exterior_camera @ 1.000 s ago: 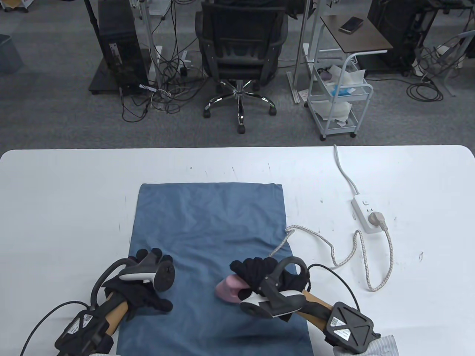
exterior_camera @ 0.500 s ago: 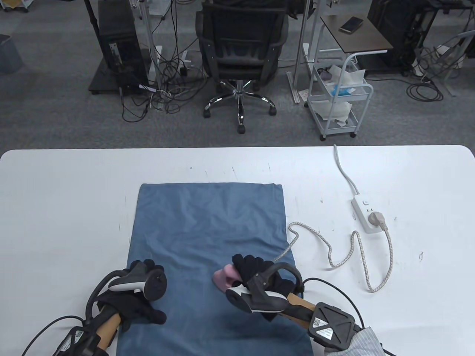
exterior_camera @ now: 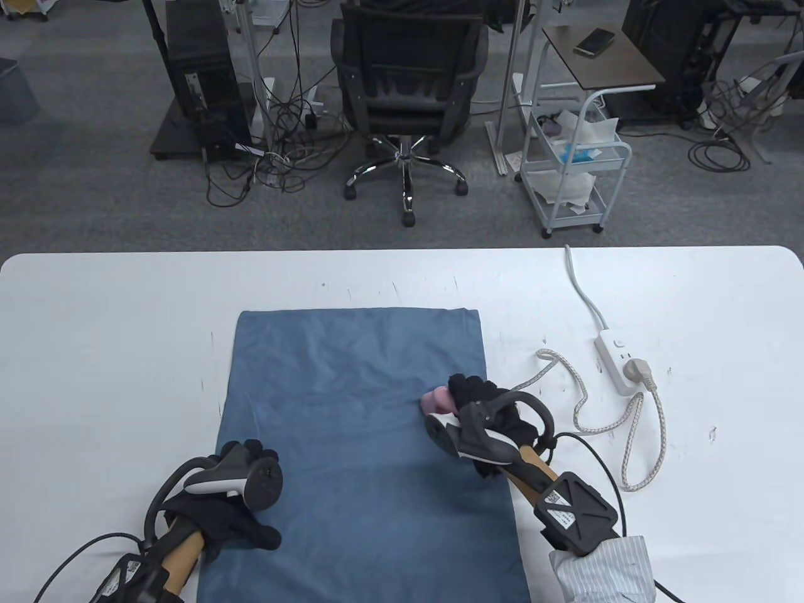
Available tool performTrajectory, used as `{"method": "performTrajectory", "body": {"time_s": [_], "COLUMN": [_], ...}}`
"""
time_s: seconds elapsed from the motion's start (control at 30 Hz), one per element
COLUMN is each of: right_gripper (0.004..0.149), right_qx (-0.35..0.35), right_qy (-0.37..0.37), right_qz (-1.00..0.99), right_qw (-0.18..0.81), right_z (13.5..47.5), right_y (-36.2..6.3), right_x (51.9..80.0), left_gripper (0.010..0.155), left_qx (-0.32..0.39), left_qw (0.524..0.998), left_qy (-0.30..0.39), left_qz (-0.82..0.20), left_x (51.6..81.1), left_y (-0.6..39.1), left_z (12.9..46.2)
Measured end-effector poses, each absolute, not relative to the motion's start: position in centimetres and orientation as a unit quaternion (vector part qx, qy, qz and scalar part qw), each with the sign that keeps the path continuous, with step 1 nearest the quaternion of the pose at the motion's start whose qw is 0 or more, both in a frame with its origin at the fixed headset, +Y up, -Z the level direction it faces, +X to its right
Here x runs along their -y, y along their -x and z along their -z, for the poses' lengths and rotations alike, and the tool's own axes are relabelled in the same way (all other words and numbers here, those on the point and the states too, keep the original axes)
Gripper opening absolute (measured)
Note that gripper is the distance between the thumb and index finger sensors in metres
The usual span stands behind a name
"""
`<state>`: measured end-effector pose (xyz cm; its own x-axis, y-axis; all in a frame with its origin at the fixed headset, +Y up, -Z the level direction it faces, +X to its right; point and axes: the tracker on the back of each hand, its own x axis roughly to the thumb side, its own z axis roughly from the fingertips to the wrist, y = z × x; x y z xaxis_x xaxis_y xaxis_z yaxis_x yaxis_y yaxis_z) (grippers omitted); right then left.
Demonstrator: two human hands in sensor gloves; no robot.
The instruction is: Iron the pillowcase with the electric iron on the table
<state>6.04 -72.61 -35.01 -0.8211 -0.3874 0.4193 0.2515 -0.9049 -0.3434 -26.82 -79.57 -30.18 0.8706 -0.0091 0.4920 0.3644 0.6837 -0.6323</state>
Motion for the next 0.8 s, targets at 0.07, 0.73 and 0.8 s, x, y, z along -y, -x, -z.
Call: {"method": "performTrajectory", "body": {"time_s": [0.07, 0.73, 0.8], "right_gripper": [0.066, 0.065, 0.065], "right_qx": [-0.115, -0.09, -0.09], "right_qy": [0.289, 0.058, 0.06], "right_qz": [0.941, 0.982, 0.979], "right_qw": [0.132, 0.153, 0.17], "right_z": [33.6, 37.8, 38.4], "right_y": [-4.9, -10.2, -10.6], "right_x": [73.0, 73.6, 73.5], "left_gripper": [0.124, 0.124, 0.124], "left_qx": [0.233, 0.232, 0.232], "left_qw": [0.887, 0.887, 0.887], "left_qy": [0.384, 0.388, 0.387], "left_qz": [0.104, 0.097, 0.096], "left_x": [79.6, 79.6, 79.6], "left_y": [26.8, 27.0, 27.0], "left_z": [30.2, 30.2, 30.2]}}
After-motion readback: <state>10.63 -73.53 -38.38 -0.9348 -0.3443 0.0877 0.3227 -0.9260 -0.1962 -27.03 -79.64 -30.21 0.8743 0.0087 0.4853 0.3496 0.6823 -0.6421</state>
